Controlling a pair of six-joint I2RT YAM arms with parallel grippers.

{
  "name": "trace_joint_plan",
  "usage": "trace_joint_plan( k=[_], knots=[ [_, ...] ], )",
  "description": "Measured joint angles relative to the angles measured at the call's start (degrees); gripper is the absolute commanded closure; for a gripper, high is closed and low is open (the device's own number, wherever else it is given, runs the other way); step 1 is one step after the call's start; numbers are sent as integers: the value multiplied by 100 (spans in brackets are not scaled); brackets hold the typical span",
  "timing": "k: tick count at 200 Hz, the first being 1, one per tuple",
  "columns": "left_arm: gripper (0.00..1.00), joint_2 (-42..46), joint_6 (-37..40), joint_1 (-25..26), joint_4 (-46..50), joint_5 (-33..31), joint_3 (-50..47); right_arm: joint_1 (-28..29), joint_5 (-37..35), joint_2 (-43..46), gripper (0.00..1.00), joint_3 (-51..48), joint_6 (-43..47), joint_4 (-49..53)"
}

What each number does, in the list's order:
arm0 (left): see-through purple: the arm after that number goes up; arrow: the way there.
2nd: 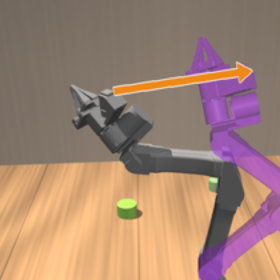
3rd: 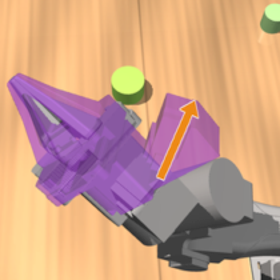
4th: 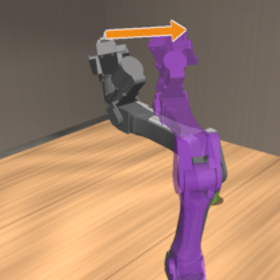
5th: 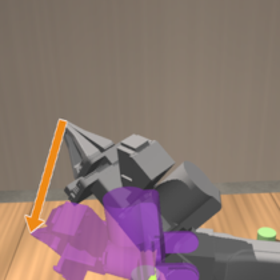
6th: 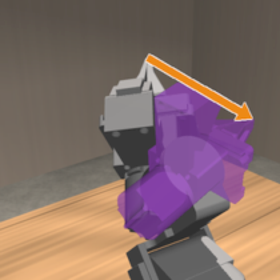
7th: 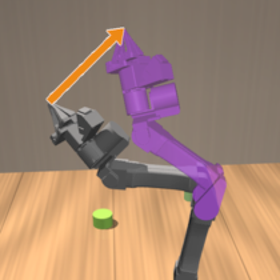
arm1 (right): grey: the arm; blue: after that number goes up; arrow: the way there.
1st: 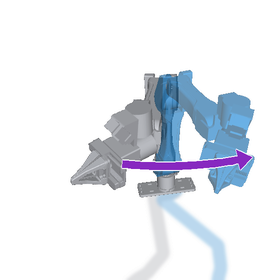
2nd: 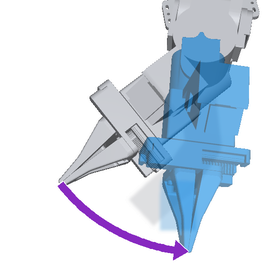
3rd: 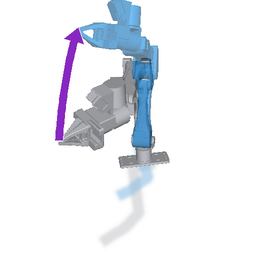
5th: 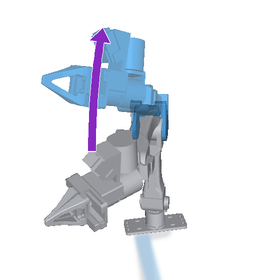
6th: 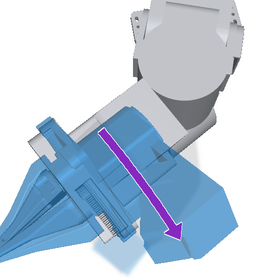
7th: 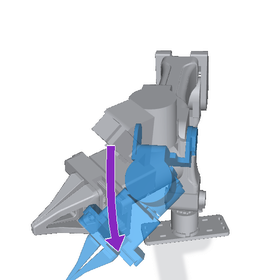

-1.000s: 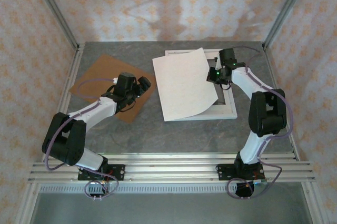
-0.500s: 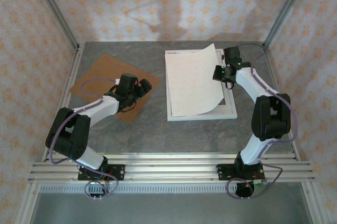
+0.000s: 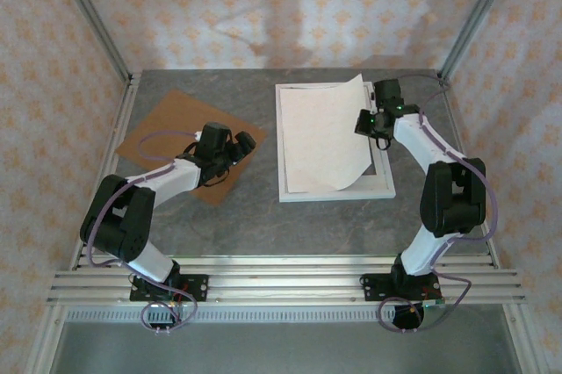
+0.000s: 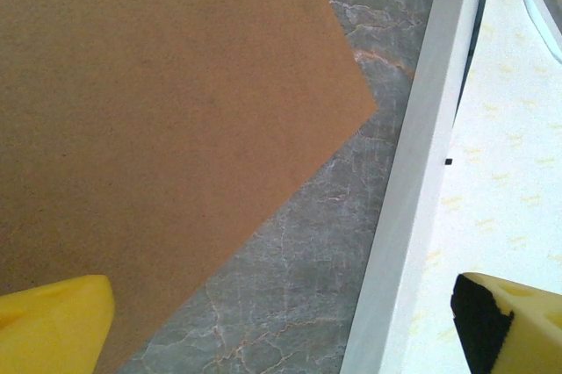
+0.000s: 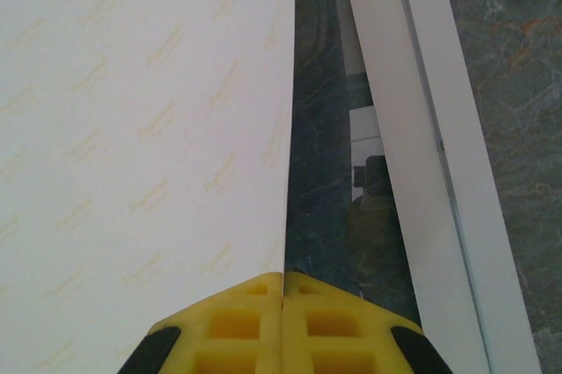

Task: Put the photo into the frame

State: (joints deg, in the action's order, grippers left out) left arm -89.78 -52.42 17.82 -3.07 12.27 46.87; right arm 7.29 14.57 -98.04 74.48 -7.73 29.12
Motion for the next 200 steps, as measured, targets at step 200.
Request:
trace_joint_plan(
  k=[200],
  knots=[
    [0, 0, 4, 0, -22, 83, 0, -22, 603, 114, 100, -223, 927, -415]
  ],
)
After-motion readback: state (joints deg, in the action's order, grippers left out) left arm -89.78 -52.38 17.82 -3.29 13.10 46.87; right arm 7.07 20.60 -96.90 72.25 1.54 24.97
